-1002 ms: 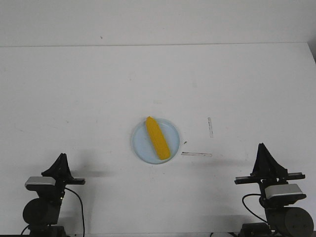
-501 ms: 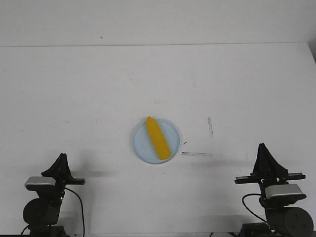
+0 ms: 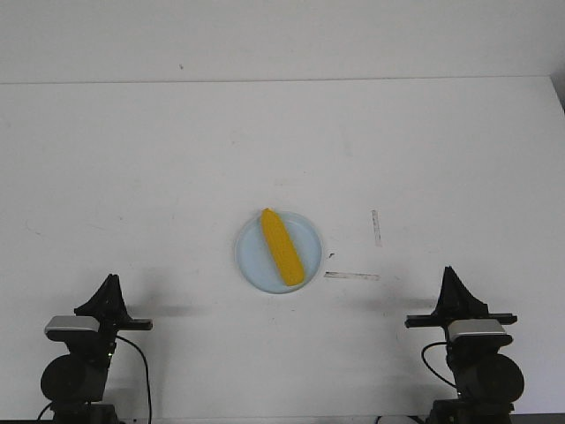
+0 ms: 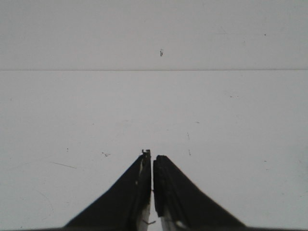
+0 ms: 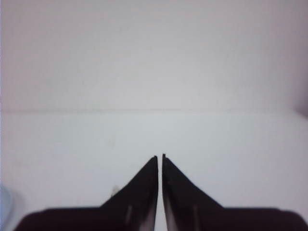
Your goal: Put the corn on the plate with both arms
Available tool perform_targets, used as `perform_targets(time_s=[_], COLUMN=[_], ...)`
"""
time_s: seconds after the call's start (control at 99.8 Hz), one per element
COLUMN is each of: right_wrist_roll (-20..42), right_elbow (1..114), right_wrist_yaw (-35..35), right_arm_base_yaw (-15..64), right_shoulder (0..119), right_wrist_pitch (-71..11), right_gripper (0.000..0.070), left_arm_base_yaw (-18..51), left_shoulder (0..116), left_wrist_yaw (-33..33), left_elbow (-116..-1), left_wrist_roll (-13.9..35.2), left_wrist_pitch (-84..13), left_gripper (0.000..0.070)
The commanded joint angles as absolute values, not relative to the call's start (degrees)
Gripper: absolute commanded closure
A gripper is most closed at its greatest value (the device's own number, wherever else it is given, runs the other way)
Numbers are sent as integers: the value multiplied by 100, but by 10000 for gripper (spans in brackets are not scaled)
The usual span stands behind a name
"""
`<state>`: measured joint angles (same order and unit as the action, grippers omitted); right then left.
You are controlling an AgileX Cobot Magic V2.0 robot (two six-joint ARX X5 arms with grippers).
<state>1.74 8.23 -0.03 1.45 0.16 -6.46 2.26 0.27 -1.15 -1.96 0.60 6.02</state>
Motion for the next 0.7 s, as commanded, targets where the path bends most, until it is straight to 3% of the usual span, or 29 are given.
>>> perform_targets(time_s=[0.0,0.18,0.691], right_wrist_roll=[143,161,163], right_elbow=[657,60,73], right_wrist_yaw=[-14,-178,-152], right_arm_base_yaw=[154,154,154], right_shoulder=[8,8,8], right_wrist_pitch=[-552,-67,-121], right_gripper=[685,685,685], left_arm_base_yaw=[224,224,226], left_shoulder=[19,19,19], left_wrist_yaw=[-106,-106,-106], left_elbow=[-78,-78,-78], left_wrist_roll=[71,71,71], left_wrist_pitch=[696,694,696], left_gripper=[698,698,698])
